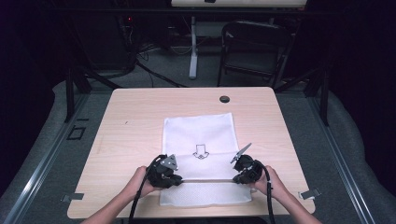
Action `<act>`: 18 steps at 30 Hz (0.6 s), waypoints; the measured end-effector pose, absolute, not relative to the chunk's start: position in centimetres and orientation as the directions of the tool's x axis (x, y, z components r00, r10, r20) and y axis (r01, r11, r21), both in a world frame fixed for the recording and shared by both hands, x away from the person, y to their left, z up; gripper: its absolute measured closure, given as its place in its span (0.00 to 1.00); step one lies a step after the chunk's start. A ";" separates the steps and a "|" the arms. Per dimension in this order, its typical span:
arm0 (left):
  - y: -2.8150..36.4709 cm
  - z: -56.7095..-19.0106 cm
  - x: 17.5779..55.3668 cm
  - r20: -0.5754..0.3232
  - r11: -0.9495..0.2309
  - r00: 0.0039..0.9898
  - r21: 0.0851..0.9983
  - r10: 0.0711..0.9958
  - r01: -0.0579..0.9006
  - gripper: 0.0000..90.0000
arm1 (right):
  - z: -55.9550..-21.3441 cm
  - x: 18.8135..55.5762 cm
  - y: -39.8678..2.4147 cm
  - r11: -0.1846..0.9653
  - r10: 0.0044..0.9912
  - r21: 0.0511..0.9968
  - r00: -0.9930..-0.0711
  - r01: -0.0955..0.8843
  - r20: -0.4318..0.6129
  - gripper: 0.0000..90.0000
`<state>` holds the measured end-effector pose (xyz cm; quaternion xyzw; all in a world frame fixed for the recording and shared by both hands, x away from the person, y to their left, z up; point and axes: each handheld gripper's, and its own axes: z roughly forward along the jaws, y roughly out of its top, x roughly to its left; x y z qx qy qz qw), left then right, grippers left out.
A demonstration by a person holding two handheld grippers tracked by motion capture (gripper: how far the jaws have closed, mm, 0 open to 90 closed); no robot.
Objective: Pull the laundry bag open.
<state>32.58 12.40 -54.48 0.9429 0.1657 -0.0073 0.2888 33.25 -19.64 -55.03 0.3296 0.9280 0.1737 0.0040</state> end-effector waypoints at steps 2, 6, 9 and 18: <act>12.6 -54.5 32.6 -0.110 -0.779 0.946 0.543 0.305 0.314 0.91 | -55.0 33.3 -19.6 0.722 0.613 0.325 -0.783 0.610 0.107 1.00; 12.9 -54.5 32.5 -0.120 -0.772 0.941 0.543 0.316 0.329 0.91 | -55.1 33.1 -19.6 0.707 0.625 0.340 -0.773 0.621 0.112 1.00; 13.4 -54.5 32.5 -0.128 -0.766 0.937 0.546 0.325 0.340 0.91 | -55.1 33.2 -19.7 0.715 0.618 0.332 -0.778 0.615 0.110 1.00; 14.2 -54.7 32.3 -0.134 -0.760 0.931 0.544 0.339 0.355 0.91 | -55.0 33.3 -19.6 0.727 0.608 0.323 -0.787 0.606 0.107 1.00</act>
